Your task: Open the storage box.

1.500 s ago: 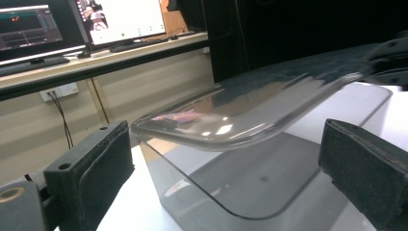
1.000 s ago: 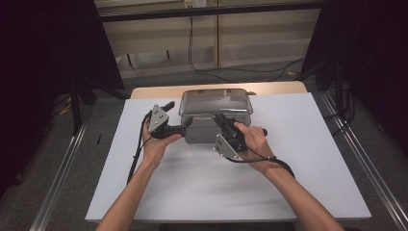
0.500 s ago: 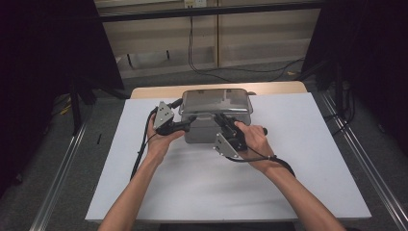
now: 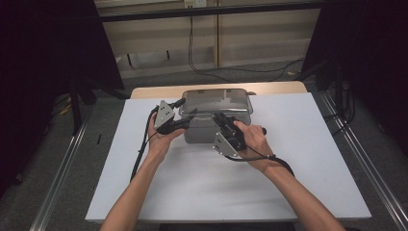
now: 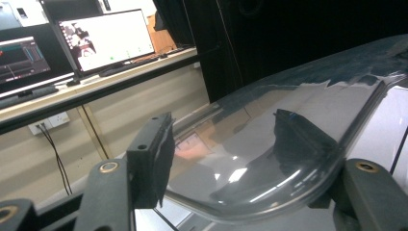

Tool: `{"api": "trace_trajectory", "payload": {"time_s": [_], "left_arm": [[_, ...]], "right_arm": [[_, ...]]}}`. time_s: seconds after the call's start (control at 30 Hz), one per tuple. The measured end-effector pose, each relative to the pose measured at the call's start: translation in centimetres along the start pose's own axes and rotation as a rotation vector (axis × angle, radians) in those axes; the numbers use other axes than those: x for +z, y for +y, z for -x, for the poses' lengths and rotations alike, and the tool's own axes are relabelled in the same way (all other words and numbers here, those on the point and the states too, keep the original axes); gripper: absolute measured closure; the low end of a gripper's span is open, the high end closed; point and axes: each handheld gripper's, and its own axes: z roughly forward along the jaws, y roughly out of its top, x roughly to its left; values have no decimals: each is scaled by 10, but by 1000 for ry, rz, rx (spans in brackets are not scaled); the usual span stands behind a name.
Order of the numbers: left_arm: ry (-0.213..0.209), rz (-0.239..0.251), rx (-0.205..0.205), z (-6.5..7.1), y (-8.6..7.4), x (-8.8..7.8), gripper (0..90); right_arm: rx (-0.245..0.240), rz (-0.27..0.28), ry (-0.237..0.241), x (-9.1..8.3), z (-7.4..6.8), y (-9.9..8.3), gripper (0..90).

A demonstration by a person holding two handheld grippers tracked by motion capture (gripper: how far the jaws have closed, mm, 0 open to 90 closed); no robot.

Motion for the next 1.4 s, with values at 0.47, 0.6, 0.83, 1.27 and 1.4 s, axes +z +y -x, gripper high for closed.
{"api": "trace_trajectory", "payload": {"time_s": [0.47, 0.6, 0.83, 1.27, 1.4], "left_arm": [[11, 2, -2, -4, -1, 0, 436], [9, 1, -9, -5, 0, 0, 441], [5, -10, 9, -7, 2, 0, 460], [8, -3, 3, -10, 6, 1, 485], [7, 2, -1, -10, 8, 1, 493]], "right_arm": [[148, -2, -2, -1, 7, -11, 623], [213, -5, 1, 0, 10, -17, 555], [314, -8, -6, -3, 18, -26, 461], [569, 16, 1, -8, 29, -55, 287], [634, 25, 8, -9, 31, -63, 281]]}}
